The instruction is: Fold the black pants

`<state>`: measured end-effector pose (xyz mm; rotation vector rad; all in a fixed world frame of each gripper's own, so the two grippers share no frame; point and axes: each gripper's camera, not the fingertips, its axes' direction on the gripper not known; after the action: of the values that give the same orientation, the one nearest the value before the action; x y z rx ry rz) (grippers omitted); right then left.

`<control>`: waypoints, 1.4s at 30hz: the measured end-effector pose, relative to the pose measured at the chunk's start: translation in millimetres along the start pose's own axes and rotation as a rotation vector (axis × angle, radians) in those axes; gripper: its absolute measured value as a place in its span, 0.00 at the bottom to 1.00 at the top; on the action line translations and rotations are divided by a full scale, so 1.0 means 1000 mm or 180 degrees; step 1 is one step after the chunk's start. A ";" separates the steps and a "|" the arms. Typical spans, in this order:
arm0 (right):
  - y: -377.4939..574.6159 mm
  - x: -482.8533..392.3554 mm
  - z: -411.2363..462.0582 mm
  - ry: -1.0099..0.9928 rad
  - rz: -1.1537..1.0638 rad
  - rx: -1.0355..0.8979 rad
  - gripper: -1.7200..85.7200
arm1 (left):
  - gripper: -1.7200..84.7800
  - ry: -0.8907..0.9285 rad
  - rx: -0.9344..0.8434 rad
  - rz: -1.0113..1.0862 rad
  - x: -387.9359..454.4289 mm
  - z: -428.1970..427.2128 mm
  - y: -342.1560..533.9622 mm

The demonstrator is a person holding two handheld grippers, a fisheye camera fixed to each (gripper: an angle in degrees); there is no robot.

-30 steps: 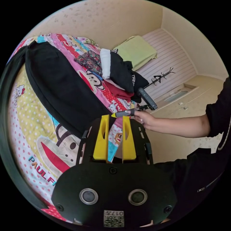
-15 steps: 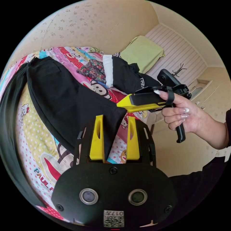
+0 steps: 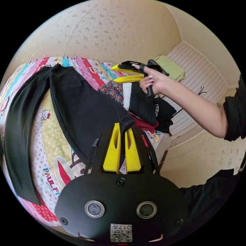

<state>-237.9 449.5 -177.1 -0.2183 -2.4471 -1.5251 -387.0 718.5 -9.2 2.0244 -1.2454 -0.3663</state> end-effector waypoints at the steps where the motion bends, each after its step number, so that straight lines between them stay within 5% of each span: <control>1: -0.018 0.004 0.008 0.0063 -0.0031 -0.0058 0.19 | 0.02 -0.0037 0.0065 -0.0002 0.006 -0.010 -0.004; 5: -0.126 0.026 0.077 0.1136 -0.0362 -0.0510 0.20 | 0.02 -0.0088 0.0294 -0.0111 0.020 -0.040 -0.019; 10: -0.193 0.103 0.133 0.1318 -0.0012 -0.0609 0.20 | 0.02 -0.0159 0.0490 -0.0218 0.030 -0.069 -0.035; 19: -0.199 0.211 0.149 0.0058 0.0488 0.0053 0.07 | 0.02 0.0025 0.0778 -0.0593 0.019 -0.130 -0.057; 31: -0.218 0.074 0.221 -0.0650 -0.0173 -0.0102 0.05 | 0.02 0.0111 0.1486 -0.1340 -0.013 -0.360 -0.098; 38: -0.201 -0.007 0.385 0.0026 -0.0715 -0.0595 0.05 | 0.02 -0.0221 0.1810 -0.2409 -0.119 -0.495 -0.056; 42: -0.165 0.035 0.468 -0.0335 -0.0494 -0.0568 0.05 | 0.03 -0.0316 0.1740 -0.2674 -0.186 -0.529 -0.038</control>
<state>-374.7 796.6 -506.7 -0.1474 -2.4580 -1.8450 -151.8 1115.2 311.6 2.9910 -0.4977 -0.5555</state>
